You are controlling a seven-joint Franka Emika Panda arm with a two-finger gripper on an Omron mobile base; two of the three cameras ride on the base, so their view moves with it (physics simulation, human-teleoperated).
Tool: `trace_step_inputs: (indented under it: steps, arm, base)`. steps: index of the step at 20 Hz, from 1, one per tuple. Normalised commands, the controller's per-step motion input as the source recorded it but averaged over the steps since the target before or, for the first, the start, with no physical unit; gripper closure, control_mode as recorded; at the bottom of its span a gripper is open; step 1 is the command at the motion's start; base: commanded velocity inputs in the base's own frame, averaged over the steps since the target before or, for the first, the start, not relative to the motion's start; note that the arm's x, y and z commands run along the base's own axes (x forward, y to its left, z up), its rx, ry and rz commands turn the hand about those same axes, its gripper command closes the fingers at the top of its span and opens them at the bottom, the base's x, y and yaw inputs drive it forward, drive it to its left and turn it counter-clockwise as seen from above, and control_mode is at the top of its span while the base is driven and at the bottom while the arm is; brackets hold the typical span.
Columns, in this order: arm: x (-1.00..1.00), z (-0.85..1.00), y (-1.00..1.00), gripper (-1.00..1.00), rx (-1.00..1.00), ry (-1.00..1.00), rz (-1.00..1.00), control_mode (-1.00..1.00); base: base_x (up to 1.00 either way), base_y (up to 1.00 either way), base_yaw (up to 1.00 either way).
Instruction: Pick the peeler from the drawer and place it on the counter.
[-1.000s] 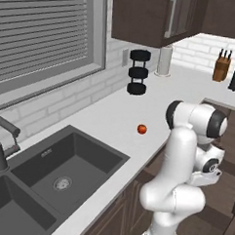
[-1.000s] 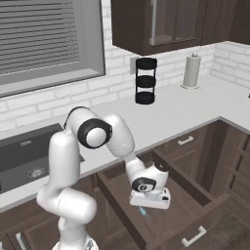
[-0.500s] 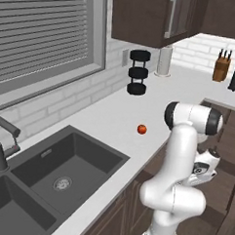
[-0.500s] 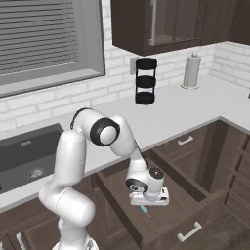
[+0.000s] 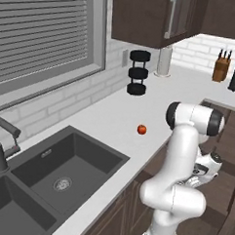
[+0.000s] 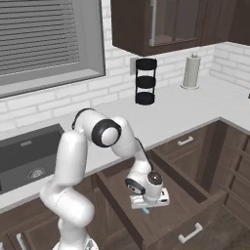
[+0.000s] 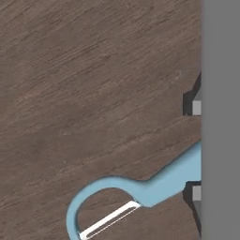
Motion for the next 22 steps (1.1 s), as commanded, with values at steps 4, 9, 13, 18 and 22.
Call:
trace_step_inputs:
  steps: [4, 9, 13, 18, 22]
  arm:
    - [-0.63, -0.11, 0.18, 1.00, 0.00, 0.00, 0.10, -1.00]
    - [-0.05, 0.18, 0.26, 1.00, 0.00, 0.16, 0.00, -1.00]
    - [0.00, 1.00, -0.39, 1.00, 0.00, 0.05, 0.00, -1.00]
    - [-0.23, 1.00, -0.32, 1.00, 0.00, -0.15, 0.00, -1.00]
    - [-0.40, 1.00, -0.35, 1.00, 0.00, -0.38, 0.02, -1.00]
  base:
    - [0.00, 0.00, 0.00]
    - [0.00, 0.00, 0.00]
    - [0.00, 0.00, 0.00]
    - [0.00, 0.00, 0.00]
    - [0.00, 0.00, 0.00]
